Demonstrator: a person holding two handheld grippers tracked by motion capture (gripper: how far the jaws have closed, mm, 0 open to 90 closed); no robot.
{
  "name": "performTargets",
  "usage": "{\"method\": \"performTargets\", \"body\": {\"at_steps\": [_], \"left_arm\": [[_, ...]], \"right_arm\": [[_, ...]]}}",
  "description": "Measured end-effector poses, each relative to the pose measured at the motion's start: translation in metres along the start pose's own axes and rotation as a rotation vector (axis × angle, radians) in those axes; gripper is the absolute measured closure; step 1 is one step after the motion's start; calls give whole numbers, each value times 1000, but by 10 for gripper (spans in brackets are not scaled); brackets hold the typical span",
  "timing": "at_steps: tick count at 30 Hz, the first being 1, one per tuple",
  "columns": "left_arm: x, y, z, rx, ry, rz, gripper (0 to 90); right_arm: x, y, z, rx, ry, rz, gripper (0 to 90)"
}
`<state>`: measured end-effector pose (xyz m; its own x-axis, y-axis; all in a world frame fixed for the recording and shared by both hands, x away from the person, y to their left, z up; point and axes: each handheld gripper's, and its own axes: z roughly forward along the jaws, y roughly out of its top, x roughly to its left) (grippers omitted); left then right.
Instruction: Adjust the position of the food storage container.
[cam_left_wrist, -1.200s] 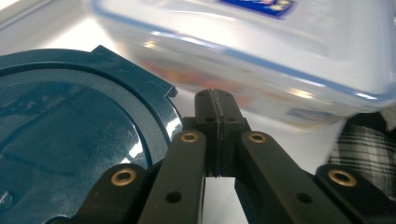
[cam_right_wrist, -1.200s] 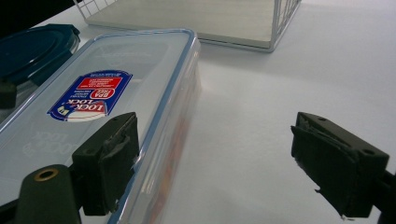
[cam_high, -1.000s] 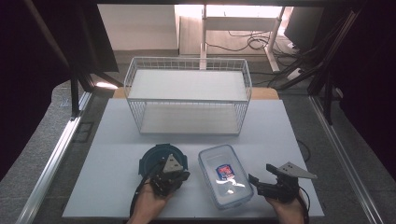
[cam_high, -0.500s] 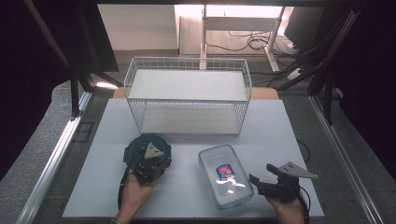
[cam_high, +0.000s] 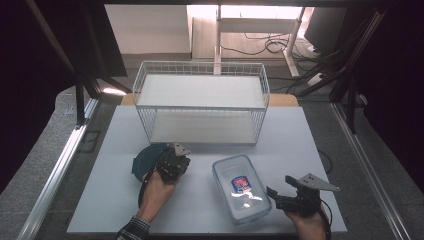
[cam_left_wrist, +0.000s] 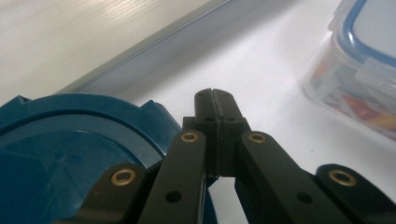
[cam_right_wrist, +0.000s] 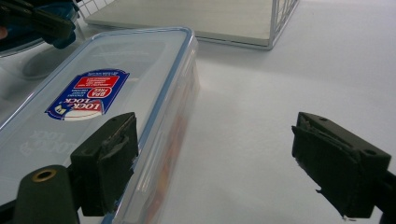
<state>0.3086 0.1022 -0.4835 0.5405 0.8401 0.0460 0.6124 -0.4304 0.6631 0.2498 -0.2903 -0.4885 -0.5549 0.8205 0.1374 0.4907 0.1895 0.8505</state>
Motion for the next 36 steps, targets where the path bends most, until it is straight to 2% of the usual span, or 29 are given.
{"method": "performTargets", "body": {"at_steps": [4,5,10,13,16,18,19,21,24,26,27,30,32,36], "left_arm": [[14,-7,-4,-7,-2,-23,900],[18,-9,-5,-10,3,-38,900],[39,-19,-9,-5,30,-56,900],[52,-26,-13,-11,29,-87,900],[57,-27,-14,-14,17,-112,900],[56,-28,-15,-17,25,-103,900],[56,-31,-19,-42,-4,-99,900],[56,-38,-26,-93,-59,-141,900],[57,-47,-34,-127,-102,-156,900],[57,-52,-35,-136,-137,-169,900],[57,-54,-35,-139,-153,-170,900],[52,-55,-32,-137,-181,-145,900],[48,-54,-30,-130,-198,-130,900],[44,-53,-28,-130,-204,-115,900]], "right_arm": [[1,0,0,3,6,-6,141],[1,0,0,4,6,-5,141],[0,-1,0,5,5,-3,141],[1,-1,0,6,9,-4,139],[0,0,1,6,14,-5,138],[0,2,2,13,14,-8,161],[0,3,2,18,15,-7,192],[0,9,2,29,46,-4,317],[-2,20,6,61,86,7,617],[-1,28,15,110,98,-23,749],[0,33,23,147,86,-48,797],[-1,45,46,209,55,-63,868],[-1,53,60,229,52,-58,880],[2,65,84,274,54,-66,886]]}}
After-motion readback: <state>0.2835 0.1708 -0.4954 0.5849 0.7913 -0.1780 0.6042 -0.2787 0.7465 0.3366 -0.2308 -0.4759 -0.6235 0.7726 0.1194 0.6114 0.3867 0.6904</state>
